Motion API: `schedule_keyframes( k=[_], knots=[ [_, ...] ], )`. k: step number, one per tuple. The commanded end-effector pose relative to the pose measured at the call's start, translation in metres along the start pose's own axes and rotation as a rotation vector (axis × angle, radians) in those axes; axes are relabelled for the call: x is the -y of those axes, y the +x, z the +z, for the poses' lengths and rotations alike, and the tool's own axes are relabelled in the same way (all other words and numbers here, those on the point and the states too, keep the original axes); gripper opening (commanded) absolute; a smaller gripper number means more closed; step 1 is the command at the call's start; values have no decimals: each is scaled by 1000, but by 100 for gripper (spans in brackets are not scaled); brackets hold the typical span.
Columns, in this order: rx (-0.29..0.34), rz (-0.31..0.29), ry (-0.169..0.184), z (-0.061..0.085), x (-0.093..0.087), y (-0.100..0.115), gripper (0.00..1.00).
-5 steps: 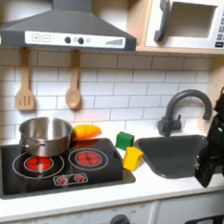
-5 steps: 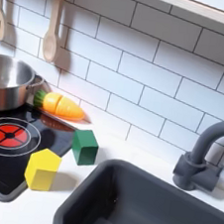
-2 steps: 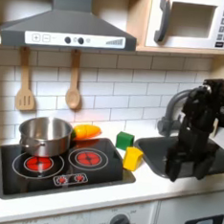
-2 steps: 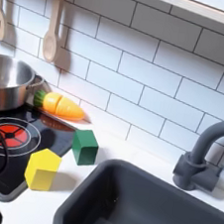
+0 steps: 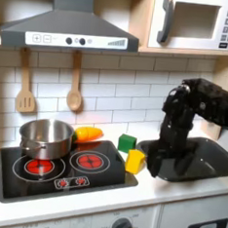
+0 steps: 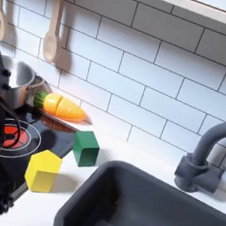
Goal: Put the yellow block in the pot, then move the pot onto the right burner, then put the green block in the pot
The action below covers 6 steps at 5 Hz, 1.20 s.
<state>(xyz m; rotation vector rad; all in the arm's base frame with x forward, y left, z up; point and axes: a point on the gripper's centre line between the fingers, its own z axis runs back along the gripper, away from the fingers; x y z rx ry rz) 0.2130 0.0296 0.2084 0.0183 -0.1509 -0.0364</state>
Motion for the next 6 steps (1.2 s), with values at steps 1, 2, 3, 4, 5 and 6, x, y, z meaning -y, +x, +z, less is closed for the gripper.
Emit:
schedule_keyframes(
  k=[1, 2, 3, 4, 5, 6],
  knots=[
    [18, -43, 2, -14, -18, 43, 100],
    [36, -74, 3, -17, -20, 58, 100],
    [56, -125, -21, -18, -17, 70, 100],
    [74, -152, -42, -20, -15, 78, 100],
    [90, -203, -89, -21, -10, 81, 100],
    [87, -182, -85, -21, -14, 80, 100]
  ],
)
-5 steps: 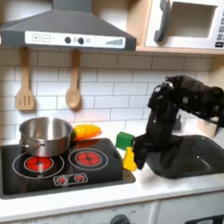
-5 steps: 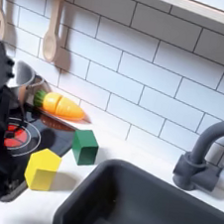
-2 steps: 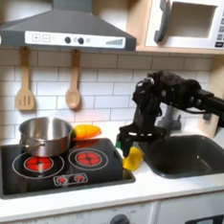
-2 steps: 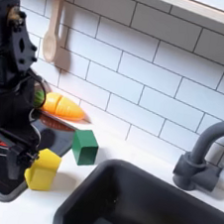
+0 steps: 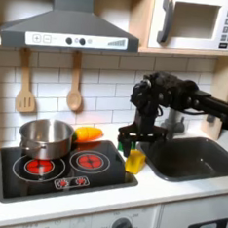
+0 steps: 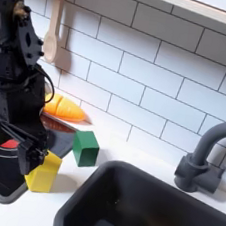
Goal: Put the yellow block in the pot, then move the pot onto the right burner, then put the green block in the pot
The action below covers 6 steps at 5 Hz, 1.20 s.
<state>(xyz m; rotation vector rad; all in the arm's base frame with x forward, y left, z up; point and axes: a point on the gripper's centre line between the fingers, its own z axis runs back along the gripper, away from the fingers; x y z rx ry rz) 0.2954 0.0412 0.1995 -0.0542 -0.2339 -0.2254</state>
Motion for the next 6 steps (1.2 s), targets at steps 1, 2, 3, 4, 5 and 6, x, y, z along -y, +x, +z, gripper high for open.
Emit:
schedule_keyframes(
  k=[1, 2, 3, 4, 5, 6],
  knots=[
    [2, -6, 0, 0, 0, 0, 100],
    [1, -7, -1, 0, 0, 0, 100],
    [0, -8, 0, 0, 0, 0, 100],
    [33, -63, -3, -2, -1, 18, 100],
    [43, -101, -8, -8, -9, 37, 100],
    [22, -127, -30, -18, -11, 48, 100]
  ],
)
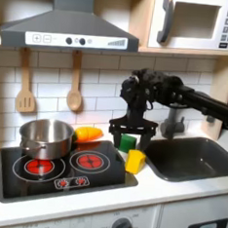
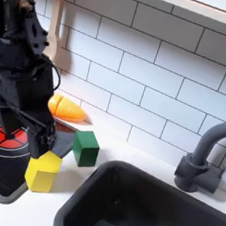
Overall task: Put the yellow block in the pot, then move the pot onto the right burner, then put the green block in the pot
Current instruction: 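Put the yellow block in the pot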
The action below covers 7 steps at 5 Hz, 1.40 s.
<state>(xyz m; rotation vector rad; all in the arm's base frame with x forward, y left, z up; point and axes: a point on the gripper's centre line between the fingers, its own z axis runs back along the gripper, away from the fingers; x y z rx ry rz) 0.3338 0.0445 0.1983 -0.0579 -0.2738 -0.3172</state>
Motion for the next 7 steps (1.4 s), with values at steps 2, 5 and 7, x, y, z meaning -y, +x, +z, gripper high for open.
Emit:
schedule_keyframes(
  k=[2, 5, 7],
  knots=[
    [-31, -116, -54, -18, 21, 31, 100],
    [-51, -96, -58, -14, 41, 16, 100],
    [-73, 8, -41, -11, 51, -16, 100]
  ],
)
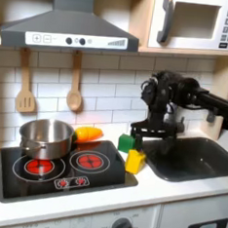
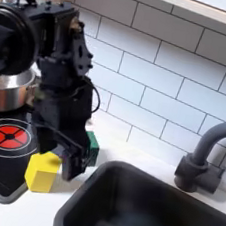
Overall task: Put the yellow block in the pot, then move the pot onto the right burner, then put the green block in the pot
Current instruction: 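Put the yellow block in the pot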
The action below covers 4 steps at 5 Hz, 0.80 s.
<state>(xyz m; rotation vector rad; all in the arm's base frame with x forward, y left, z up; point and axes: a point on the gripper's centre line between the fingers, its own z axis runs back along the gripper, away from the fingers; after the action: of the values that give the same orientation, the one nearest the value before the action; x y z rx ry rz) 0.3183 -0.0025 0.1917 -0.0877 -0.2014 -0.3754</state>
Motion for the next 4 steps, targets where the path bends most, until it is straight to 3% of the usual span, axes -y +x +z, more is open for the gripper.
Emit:
schedule_keyframes(
  k=[1, 2, 3, 4],
  knots=[
    [-25, 102, 53, -8, -3, -13, 100],
    [-41, 141, 116, -5, -12, -11, 100],
    [-89, 131, 130, -12, -17, -8, 100],
    [-100, 113, 112, -19, -21, -2, 100]
  ],
)
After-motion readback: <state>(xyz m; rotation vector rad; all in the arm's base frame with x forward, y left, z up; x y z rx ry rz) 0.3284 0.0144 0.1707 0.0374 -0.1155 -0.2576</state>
